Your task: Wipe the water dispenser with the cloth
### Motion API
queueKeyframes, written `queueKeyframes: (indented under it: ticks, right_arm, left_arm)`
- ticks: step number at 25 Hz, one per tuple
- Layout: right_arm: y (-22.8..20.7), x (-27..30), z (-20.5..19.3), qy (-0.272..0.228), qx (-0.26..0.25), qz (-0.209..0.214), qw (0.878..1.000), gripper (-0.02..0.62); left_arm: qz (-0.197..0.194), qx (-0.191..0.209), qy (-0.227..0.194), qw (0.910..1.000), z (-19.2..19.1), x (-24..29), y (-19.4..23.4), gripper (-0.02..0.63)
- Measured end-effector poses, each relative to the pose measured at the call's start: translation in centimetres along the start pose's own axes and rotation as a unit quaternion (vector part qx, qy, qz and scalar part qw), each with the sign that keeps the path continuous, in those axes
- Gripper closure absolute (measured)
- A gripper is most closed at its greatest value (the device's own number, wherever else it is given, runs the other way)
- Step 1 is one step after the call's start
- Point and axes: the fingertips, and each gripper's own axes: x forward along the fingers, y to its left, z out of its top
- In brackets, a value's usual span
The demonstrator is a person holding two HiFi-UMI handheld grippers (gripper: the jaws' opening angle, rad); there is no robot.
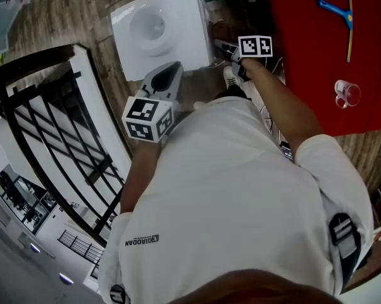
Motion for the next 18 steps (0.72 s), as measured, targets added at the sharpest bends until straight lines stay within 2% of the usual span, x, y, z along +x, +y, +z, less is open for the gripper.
queueKeyframes:
  ticks: [10,18]
  right_arm:
    - [-6.6,3.6,-1.8,0.024,0.048,-0.075,0.996,0.545]
    - [-11.5,5.9,-3.5,0.052,0.068,-0.141,0.986,0.545]
  left_arm:
    - [0.018,-0.019,0.006,0.9996,0.0,0.6,1.8,0.609]
    - [0.032,-0.014,0.022,0.9991,-0.9,0.8,2.3,0.609]
